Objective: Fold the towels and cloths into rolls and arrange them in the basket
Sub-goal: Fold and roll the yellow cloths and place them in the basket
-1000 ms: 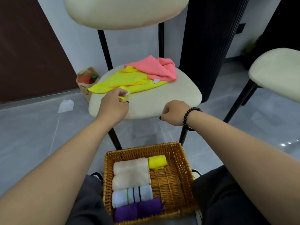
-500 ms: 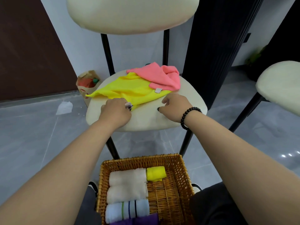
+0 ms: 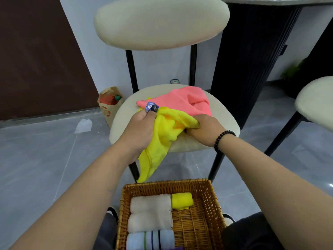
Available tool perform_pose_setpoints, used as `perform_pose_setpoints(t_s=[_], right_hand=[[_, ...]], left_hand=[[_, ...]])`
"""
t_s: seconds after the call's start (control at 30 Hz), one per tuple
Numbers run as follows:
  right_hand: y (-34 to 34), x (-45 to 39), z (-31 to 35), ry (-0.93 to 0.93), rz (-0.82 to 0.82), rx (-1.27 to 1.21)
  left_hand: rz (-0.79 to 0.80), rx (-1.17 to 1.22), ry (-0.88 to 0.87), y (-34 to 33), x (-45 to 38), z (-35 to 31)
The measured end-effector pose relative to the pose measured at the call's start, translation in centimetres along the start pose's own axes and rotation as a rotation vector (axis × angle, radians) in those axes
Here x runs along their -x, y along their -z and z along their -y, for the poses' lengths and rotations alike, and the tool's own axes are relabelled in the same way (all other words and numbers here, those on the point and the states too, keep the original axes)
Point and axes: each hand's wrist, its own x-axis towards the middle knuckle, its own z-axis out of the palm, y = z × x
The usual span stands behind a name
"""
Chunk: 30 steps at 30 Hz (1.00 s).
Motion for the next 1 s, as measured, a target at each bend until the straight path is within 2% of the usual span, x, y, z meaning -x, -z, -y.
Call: perform_pose_setpoints(t_s=[0.1, 0.17, 0.27, 0.4, 0.47, 0.53, 0.63, 0.77, 0.9, 1.0], right_hand=[[-0.1, -0.4, -0.8, -0.028, -0.032, -0.007], [0.1, -0.3, -0.9, -0.073, -0.068, -0.031], [1.3, 0.0, -0.7, -0.090, -0.120, -0.059], [3.2, 1.1, 0.8, -0.036, -0.160, -0.215], [3.7, 1.4, 1.3, -0.053, -0.319, -0.368], [3.8, 1.3, 1.3, -0.078, -0.485, -0.404], [3.3, 0.3, 0.6, -0.115, -0.470, -0.292], [1.7, -0.8, -0.5, -0.188, -0.254, -0.189], [0.4, -2.2, -0.9, -0.238, 0.011, -0.079], [0.4, -3.7, -0.7, -0.254, -0.102, -0.120]], left_hand=[[-0.033, 0.114, 0.082, 0.6, -0.3, -0.1], [-0.103, 0.042, 0.085, 1.2, -1.0, 0.4], [-0.080, -0.381, -0.002, 2.0, -1.9, 1.5], [0.096, -0.999, 0.062, 1.3, -2.7, 4.0], [0.100, -1.115, 0.074, 1.0, -3.2, 5.5], [0.039, -1.174, 0.022, 0.8, -3.6, 6.2], [-0.046, -1.202, -0.078, 1.0, -4.0, 6.1], [0.027, -1.030, -0.100, 1.3, -4.0, 6.0], [0.130, -0.464, -0.002, 1.3, -3.8, 4.2], [0.074, -0.081, 0.118, 1.4, -3.6, 2.6]])
